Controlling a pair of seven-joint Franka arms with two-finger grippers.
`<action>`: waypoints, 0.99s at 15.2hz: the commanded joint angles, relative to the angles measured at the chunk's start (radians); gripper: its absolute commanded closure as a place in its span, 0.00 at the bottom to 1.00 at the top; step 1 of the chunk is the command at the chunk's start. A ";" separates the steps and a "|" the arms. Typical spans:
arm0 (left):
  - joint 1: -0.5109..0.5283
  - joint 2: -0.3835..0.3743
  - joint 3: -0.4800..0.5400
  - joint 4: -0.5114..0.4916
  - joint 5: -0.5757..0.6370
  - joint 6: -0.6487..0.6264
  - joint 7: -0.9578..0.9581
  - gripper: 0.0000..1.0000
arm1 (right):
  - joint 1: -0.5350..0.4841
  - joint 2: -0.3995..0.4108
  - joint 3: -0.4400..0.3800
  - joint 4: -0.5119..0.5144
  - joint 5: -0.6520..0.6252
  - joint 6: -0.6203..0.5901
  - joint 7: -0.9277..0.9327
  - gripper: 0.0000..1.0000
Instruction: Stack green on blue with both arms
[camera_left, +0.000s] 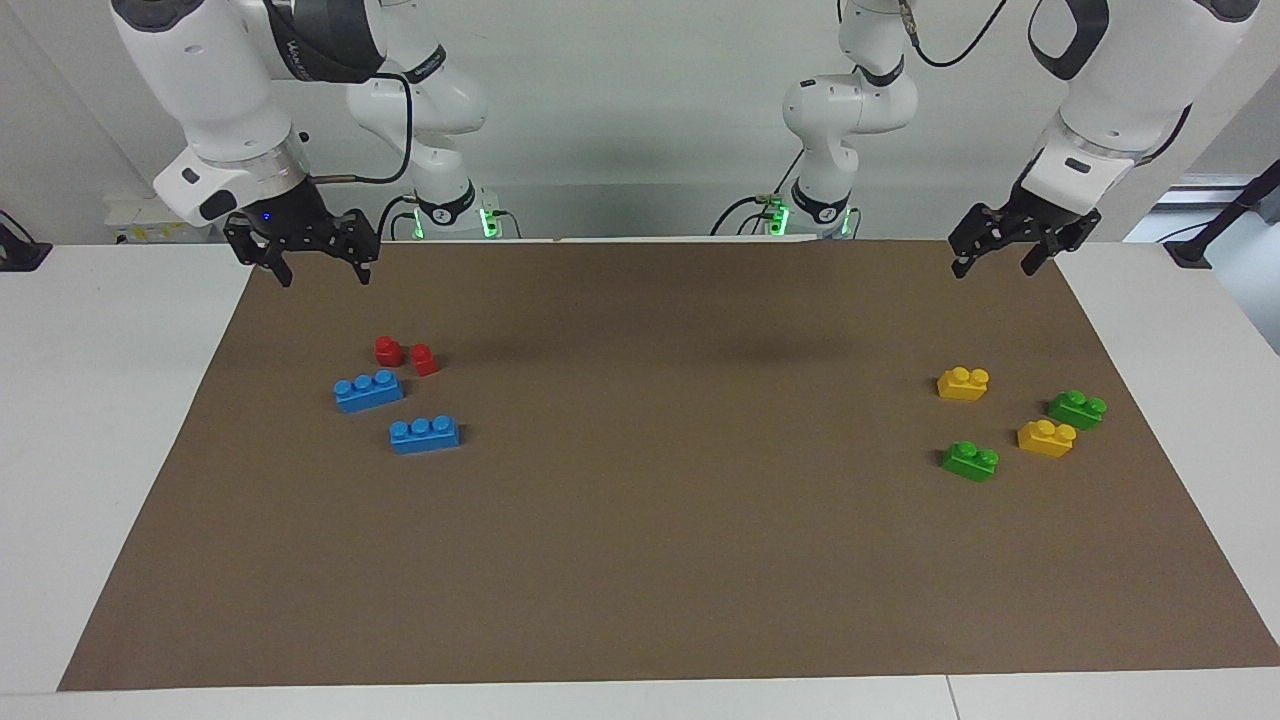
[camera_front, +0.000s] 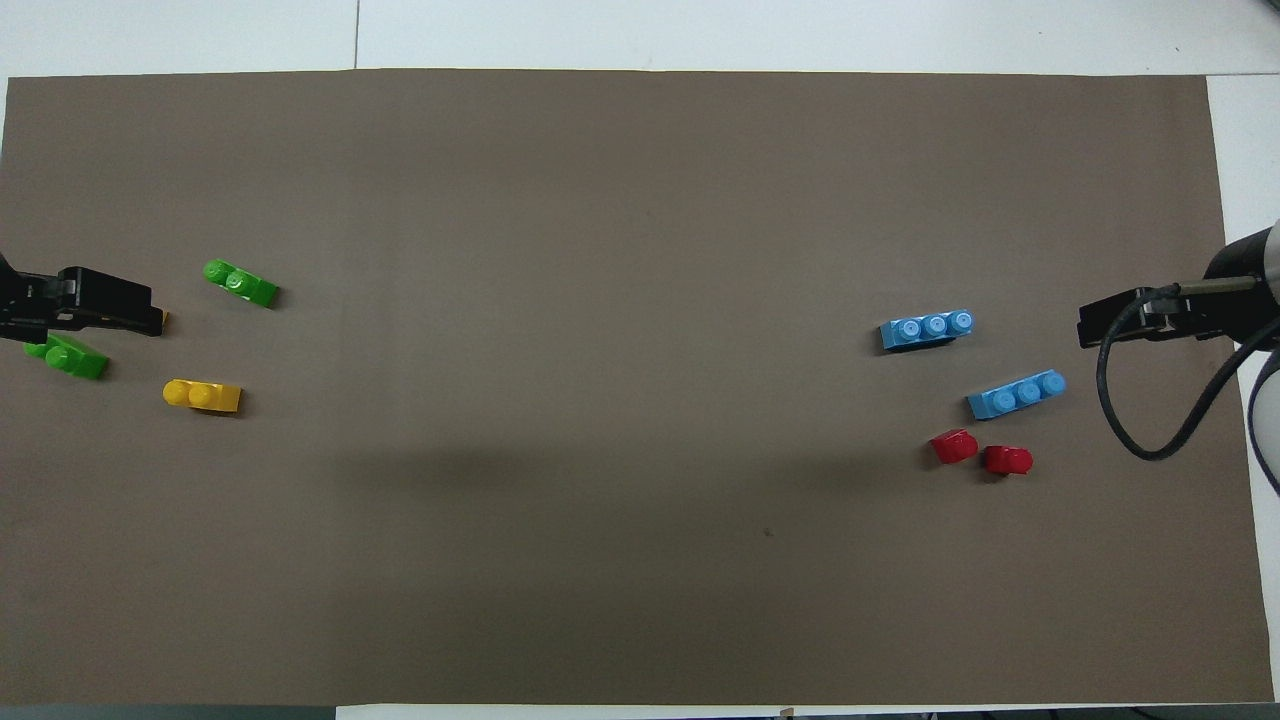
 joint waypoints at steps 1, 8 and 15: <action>-0.008 -0.019 0.006 -0.008 -0.009 -0.007 0.015 0.00 | -0.007 -0.015 0.005 -0.013 0.001 -0.016 -0.014 0.00; -0.007 -0.019 0.006 -0.010 -0.008 -0.003 0.015 0.00 | -0.002 -0.012 0.005 -0.016 0.013 0.003 0.152 0.00; 0.008 -0.016 0.009 -0.045 -0.008 0.078 0.015 0.00 | -0.016 0.082 0.000 -0.015 0.169 0.116 0.689 0.02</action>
